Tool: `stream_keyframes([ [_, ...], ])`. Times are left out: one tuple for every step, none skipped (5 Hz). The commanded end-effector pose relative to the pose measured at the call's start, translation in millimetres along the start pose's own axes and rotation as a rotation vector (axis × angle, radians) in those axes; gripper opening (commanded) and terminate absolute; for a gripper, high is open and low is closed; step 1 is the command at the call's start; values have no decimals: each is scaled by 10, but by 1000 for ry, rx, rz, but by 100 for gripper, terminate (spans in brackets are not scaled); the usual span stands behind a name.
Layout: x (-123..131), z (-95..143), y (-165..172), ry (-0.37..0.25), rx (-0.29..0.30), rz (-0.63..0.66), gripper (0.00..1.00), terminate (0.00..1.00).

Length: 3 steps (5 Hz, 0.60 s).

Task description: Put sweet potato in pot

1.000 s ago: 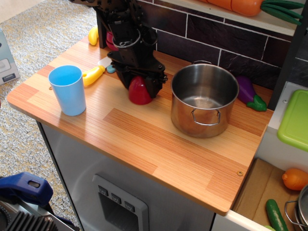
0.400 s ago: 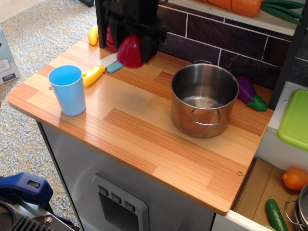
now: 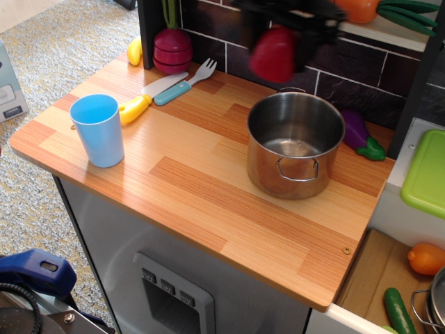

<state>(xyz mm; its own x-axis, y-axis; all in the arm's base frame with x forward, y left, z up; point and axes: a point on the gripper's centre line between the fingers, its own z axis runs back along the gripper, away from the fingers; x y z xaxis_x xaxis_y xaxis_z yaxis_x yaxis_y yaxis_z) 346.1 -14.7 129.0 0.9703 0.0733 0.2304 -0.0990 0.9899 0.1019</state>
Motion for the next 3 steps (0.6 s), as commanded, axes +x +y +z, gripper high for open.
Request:
stream_keyframes([
  [81, 63, -237, -52, -34, 15, 100, 0],
  [81, 63, -237, -52, -34, 15, 100, 0],
  [81, 63, -237, -52, -34, 15, 100, 100],
])
